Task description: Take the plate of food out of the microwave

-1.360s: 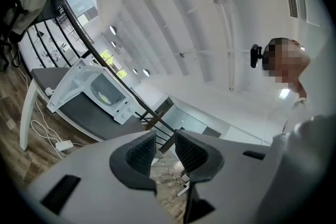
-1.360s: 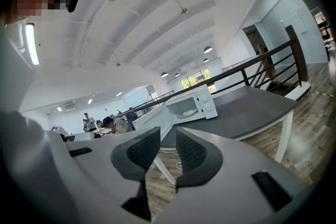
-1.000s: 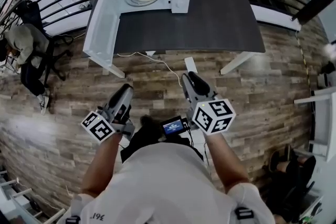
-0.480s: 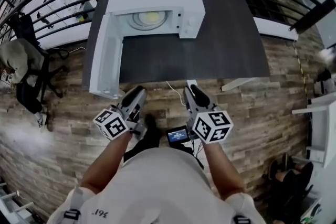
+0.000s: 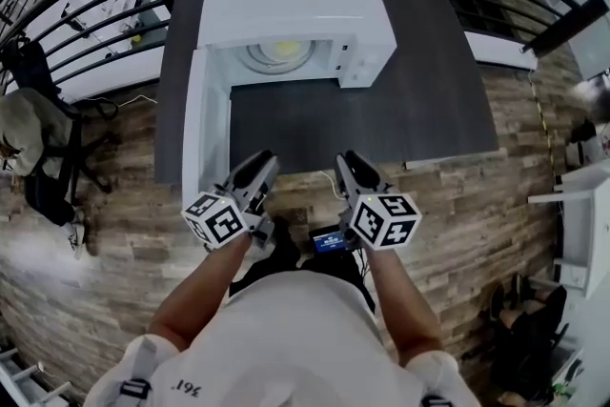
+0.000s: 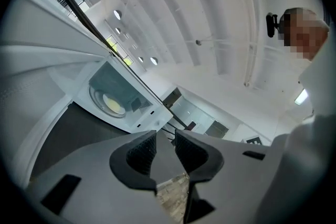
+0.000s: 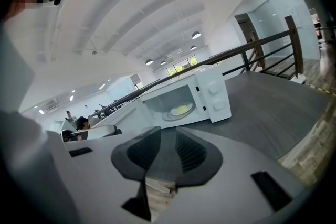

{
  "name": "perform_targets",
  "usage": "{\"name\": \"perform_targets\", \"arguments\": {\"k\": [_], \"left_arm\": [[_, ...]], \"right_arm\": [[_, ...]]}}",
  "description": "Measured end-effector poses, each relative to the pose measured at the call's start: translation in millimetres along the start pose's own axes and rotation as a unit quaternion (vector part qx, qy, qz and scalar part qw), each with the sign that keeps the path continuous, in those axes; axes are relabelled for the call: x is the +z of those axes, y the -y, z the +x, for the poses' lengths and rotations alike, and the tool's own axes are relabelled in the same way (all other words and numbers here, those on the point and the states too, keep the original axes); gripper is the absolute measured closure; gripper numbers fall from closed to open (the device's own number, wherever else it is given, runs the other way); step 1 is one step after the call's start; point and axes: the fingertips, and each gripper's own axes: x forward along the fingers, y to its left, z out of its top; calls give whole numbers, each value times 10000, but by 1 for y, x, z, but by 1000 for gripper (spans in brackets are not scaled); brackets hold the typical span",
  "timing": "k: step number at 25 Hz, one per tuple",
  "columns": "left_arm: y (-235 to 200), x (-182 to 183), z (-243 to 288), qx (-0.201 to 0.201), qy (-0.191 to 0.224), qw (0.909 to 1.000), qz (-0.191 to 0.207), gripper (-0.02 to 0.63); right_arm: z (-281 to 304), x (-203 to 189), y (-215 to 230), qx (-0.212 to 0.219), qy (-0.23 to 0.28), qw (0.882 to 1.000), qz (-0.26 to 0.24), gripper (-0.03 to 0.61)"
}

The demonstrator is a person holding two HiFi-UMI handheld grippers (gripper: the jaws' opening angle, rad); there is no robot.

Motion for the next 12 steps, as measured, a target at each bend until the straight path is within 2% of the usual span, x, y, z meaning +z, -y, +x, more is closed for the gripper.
{"name": "perform_targets", "arguments": {"k": [8, 12], "left_arm": [[-26, 8, 28, 187, 79, 9998, -36, 522], [-39, 9, 40, 441, 160, 9989, -79, 522]], "right_arm": [[65, -8, 23, 81, -503, 9985, -189, 506], [95, -9, 38, 128, -796, 9948, -624, 506]]}}
